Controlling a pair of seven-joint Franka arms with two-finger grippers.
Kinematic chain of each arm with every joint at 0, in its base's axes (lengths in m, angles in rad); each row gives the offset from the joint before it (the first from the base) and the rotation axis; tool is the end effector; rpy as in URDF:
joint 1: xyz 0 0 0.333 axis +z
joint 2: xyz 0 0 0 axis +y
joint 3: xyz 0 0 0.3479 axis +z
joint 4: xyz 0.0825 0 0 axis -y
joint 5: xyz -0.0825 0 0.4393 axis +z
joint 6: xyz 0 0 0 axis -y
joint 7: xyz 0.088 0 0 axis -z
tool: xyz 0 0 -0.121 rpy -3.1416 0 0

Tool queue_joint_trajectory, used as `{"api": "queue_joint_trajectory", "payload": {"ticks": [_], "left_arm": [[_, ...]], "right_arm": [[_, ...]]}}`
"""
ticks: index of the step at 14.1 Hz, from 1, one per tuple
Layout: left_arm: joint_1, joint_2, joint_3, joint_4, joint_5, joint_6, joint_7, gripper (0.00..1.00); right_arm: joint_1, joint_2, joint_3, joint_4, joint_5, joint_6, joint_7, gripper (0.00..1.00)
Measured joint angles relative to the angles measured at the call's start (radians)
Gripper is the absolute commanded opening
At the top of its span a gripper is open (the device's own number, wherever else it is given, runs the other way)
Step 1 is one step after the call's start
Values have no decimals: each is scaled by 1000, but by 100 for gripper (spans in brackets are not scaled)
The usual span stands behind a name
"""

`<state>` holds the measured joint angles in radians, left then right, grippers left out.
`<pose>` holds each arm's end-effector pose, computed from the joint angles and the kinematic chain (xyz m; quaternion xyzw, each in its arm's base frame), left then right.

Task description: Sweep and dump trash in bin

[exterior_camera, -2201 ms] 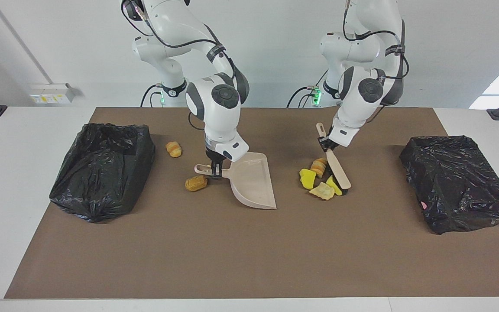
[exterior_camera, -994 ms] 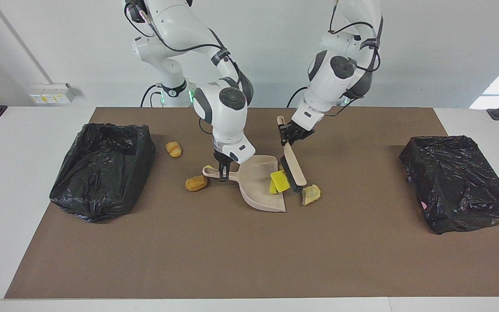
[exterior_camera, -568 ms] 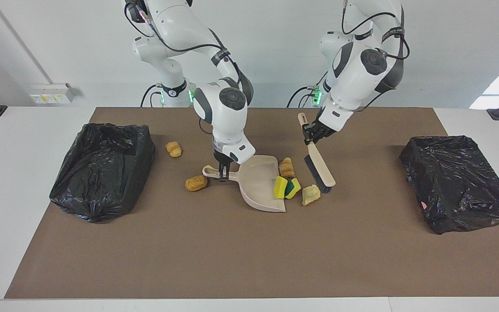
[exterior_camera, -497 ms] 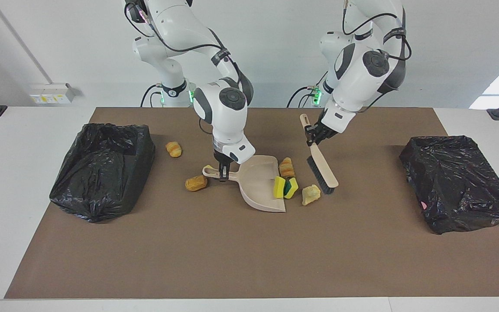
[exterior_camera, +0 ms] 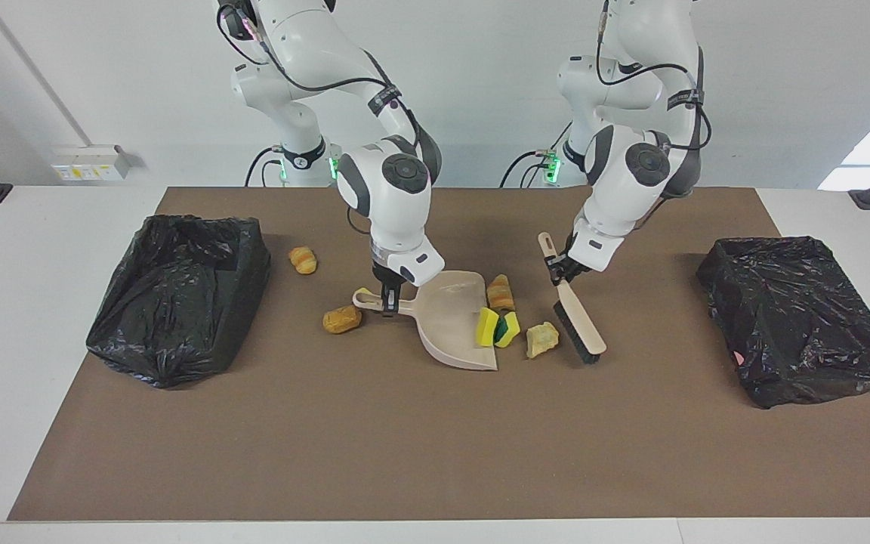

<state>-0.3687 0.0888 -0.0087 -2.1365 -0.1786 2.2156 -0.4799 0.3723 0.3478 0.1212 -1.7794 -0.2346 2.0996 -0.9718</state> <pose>0.5540 -0.2279 0.3489 0.9919 0.1049 -0.0341 0.0629 0.6241 0.3134 0.3491 0.7017 0.7079 -0.0301 0.0748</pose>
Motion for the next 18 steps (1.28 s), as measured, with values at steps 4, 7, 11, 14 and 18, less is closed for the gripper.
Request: {"api": "queue_joint_trajectory", "payload": {"ticks": [4, 7, 11, 14, 18], "left_arm": [[-93, 5, -11, 1, -7, 57, -1, 0], [-186, 4, -16, 6, -60, 82, -3, 0], [-247, 0, -16, 24, -76, 80, -37, 0], [-225, -12, 4, 55, -77, -14, -107, 0], [-122, -33, 14, 79, -78, -161, -222, 0]], "right_arm": [[0, 0, 0, -13, 0, 22, 3, 0], [0, 0, 0, -18, 0, 29, 6, 0], [0, 0, 0, -21, 0, 30, 10, 0], [0, 0, 0, -22, 0, 32, 10, 0], [0, 0, 0, -23, 0, 33, 10, 0]]}}
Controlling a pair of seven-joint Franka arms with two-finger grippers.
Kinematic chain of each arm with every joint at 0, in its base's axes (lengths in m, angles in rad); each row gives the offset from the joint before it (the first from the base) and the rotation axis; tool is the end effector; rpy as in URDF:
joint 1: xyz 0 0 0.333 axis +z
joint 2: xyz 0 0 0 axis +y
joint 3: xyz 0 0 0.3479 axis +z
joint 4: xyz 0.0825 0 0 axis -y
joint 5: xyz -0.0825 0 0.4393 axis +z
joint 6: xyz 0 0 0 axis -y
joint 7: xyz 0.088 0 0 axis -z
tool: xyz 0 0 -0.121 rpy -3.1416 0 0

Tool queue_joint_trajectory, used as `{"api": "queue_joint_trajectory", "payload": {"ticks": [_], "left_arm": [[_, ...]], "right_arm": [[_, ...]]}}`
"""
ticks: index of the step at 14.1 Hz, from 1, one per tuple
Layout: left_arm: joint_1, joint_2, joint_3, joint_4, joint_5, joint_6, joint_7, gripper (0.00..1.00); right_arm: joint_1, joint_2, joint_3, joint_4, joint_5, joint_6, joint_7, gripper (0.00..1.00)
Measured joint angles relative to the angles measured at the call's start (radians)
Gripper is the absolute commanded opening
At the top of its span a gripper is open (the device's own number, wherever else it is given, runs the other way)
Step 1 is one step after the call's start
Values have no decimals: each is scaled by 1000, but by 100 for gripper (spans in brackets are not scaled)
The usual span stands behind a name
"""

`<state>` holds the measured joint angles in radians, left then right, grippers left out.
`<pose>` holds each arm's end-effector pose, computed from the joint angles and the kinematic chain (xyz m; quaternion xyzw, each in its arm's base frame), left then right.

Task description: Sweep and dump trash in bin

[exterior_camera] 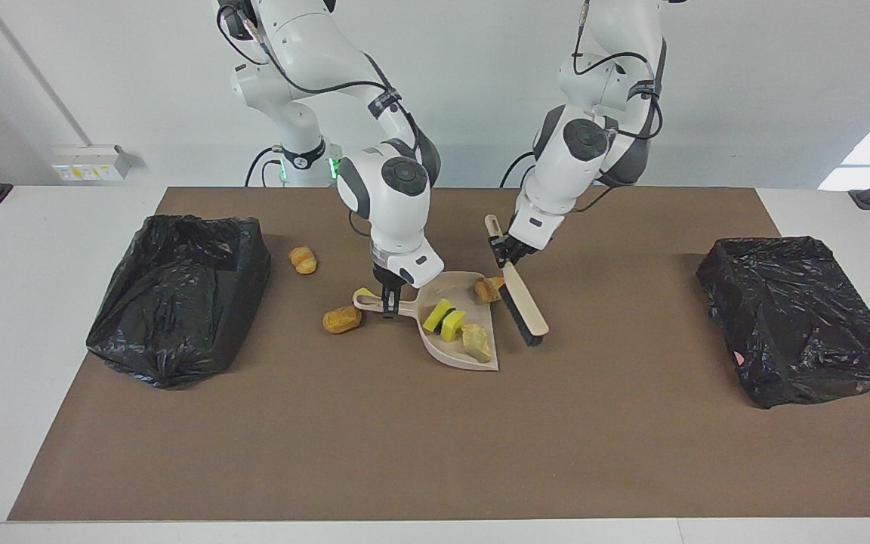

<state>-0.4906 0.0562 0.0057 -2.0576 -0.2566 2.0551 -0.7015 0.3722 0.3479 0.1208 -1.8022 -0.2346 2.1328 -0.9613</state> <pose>0.5252 -0.2957 0.3953 0.9788 0.1697 -0.0863 0.0760 0.6213 0.3131 0.3403 0.7038 0.7061 -0.0244 0.0745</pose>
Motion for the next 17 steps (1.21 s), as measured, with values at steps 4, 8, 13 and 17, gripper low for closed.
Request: {"api": "queue_joint_trajectory", "payload": {"ticks": [4, 8, 13, 17], "left_arm": [[-4, -74, -9, -70, -1, -102, -149, 0], [-134, -95, -22, -207, -2, 94, -210, 0], [-181, -41, -26, -217, -3, 354, -190, 0], [-183, -8, -20, -172, -3, 366, -188, 0]], "right_arm": [[0, 0, 0, 0, 0, 0, 0, 0], [0, 0, 0, 0, 0, 1, 0, 0], [0, 0, 0, 0, 0, 1, 0, 0], [0, 0, 0, -1, 0, 1, 1, 0]]}}
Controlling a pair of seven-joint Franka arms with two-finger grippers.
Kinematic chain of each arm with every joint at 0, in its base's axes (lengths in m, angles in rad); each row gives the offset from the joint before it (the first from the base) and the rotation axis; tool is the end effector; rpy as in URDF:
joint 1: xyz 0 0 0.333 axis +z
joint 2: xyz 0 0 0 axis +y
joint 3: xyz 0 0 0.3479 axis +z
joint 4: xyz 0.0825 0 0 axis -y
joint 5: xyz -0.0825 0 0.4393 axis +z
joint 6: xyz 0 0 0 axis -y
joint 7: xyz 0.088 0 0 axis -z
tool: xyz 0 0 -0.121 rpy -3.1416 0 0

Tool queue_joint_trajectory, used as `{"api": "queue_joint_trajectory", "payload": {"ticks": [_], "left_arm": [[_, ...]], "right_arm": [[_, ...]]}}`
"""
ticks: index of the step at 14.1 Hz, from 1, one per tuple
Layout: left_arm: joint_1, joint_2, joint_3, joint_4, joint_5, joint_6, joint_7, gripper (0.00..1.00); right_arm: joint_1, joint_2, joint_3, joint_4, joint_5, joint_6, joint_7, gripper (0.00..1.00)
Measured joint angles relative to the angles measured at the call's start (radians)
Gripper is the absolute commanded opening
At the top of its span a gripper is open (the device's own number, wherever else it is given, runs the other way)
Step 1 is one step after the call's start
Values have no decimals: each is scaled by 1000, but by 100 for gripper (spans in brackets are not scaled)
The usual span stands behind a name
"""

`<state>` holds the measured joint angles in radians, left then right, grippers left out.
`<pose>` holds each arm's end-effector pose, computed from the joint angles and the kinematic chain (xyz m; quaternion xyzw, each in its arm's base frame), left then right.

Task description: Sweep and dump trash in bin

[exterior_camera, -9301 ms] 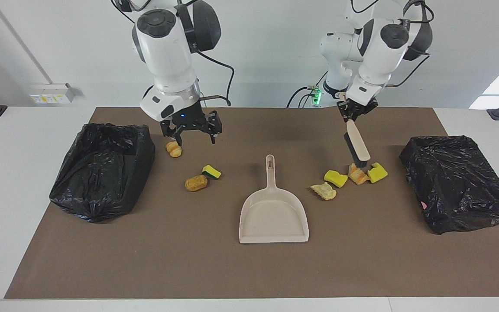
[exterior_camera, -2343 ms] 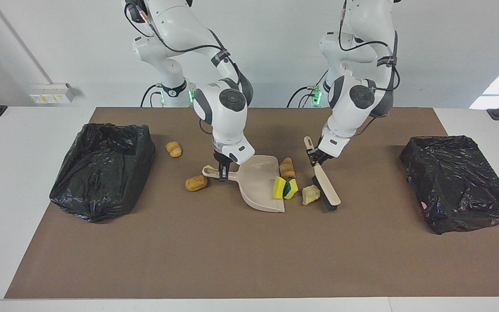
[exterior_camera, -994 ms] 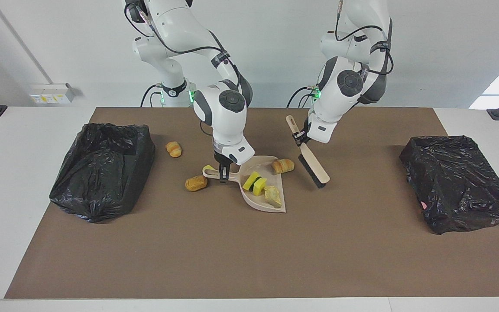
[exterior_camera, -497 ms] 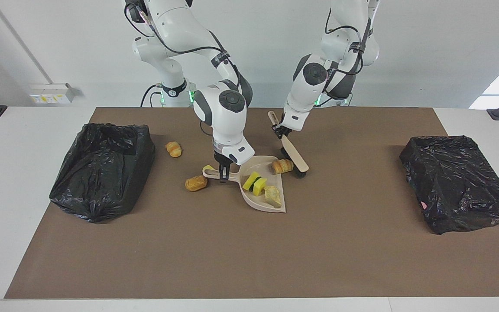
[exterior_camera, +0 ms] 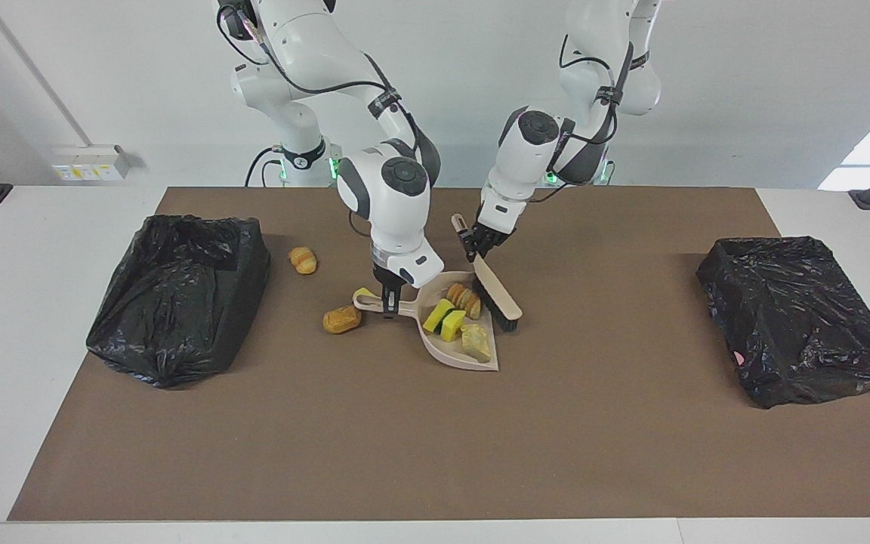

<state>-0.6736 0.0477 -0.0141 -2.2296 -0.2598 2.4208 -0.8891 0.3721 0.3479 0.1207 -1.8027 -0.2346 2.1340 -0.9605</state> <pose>0.4547 -0.3781 0.3473 0.9748 0.1899 -0.0156 0.1157 0.6214 0.3131 0.3402 0.7041 0.7058 -0.0240 0.0745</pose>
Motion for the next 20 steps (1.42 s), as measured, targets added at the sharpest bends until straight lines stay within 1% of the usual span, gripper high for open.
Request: {"api": "queue_joint_trajectory", "payload": {"ticks": [2, 5, 6, 8, 10, 12, 14, 16, 18, 20], "left_arm": [[3, 4, 7, 16, 1, -42, 3, 0], [66, -11, 17, 82, 5, -229, 83, 0], [88, -33, 19, 104, 6, -283, 123, 0], [121, -109, 21, 128, 33, -388, 215, 0], [122, -186, 16, 129, 87, -492, 300, 0], [109, -229, 1, 118, 97, -543, 327, 0], [65, -253, -8, 84, 98, -545, 319, 0], [3, -269, -13, 26, 98, -513, 247, 0], [-63, -265, -16, -56, 98, -428, 168, 0], [-117, -256, -19, -143, 98, -327, 131, 0]], "right_arm": [[0, 0, 0, 0, 0, 0, 1, 0], [-7, -2, 0, 2, 10, 4, 1, 0], [-12, -5, 0, 3, 20, 5, 1, 0], [-22, -17, -1, 11, 33, 5, 1, 0], [-48, -44, -1, 18, 35, -9, -12, 0], [-94, -79, -3, 41, 72, -64, -91, 0], [-150, -109, -4, 81, 104, -143, -179, 0], [-214, -131, -5, 121, 111, -208, -250, 0], [-278, -145, -6, 152, 114, -250, -318, 0], [-345, -159, -8, 173, 114, -271, -377, 0]]}}
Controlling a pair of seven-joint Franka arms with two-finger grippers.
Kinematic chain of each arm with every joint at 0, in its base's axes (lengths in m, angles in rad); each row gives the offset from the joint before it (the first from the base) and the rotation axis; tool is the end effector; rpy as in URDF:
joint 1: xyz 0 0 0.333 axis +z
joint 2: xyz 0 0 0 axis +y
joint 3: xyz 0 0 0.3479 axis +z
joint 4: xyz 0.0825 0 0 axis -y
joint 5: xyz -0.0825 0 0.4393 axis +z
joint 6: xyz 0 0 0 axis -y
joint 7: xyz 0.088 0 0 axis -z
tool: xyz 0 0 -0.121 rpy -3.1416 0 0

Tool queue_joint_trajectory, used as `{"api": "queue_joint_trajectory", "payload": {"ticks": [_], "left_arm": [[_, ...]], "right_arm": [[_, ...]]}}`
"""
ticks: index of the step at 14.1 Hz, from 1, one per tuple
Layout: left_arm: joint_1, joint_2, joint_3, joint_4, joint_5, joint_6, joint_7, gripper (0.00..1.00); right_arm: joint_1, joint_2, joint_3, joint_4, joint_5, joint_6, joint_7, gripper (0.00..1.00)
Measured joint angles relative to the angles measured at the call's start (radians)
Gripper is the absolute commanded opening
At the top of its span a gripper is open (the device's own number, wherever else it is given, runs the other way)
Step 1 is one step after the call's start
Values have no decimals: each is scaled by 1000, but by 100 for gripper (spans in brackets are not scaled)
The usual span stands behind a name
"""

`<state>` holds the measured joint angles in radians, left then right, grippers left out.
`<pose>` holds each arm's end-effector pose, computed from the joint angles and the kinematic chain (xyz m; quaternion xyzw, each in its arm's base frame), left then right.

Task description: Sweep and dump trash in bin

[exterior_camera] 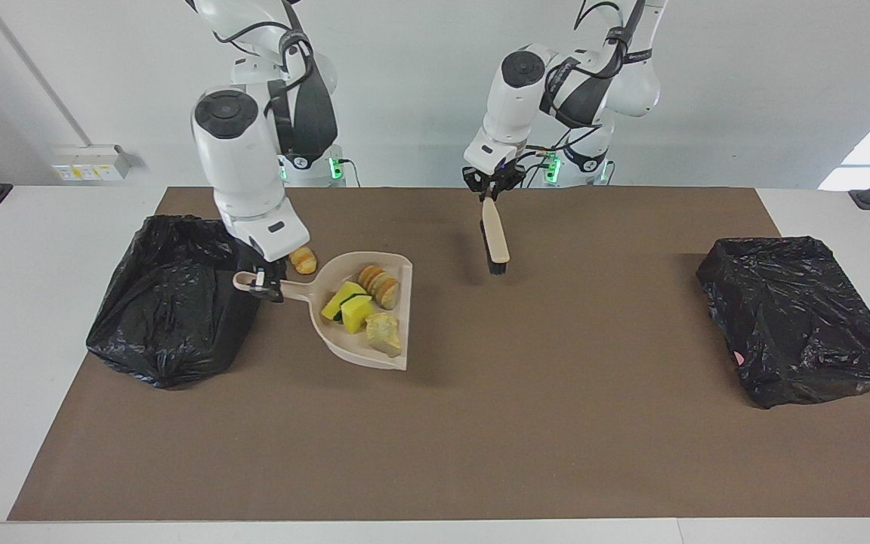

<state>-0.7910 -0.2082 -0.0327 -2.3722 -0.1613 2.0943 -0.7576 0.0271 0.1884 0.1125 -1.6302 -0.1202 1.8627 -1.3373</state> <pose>0.3319 -0.3727 0.3870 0.9972 0.0102 -0.0705 0.0211 0.6810 0.0795 0.5157 0.7285 0.6830 -0.0080 0.0520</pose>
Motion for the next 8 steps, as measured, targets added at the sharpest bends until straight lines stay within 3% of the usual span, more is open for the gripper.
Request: {"api": "queue_joint_trajectory", "payload": {"ticks": [4, 8], "left_arm": [[-33, 29, -1, -69, 0, 86, -8, 0], [-39, 38, 0, -84, 0, 127, -8, 1]], "right_arm": [[-161, -35, -5, 9, 1, -38, -127, 0], [-323, -38, -11, 8, -1, -46, -394, 0]]}}
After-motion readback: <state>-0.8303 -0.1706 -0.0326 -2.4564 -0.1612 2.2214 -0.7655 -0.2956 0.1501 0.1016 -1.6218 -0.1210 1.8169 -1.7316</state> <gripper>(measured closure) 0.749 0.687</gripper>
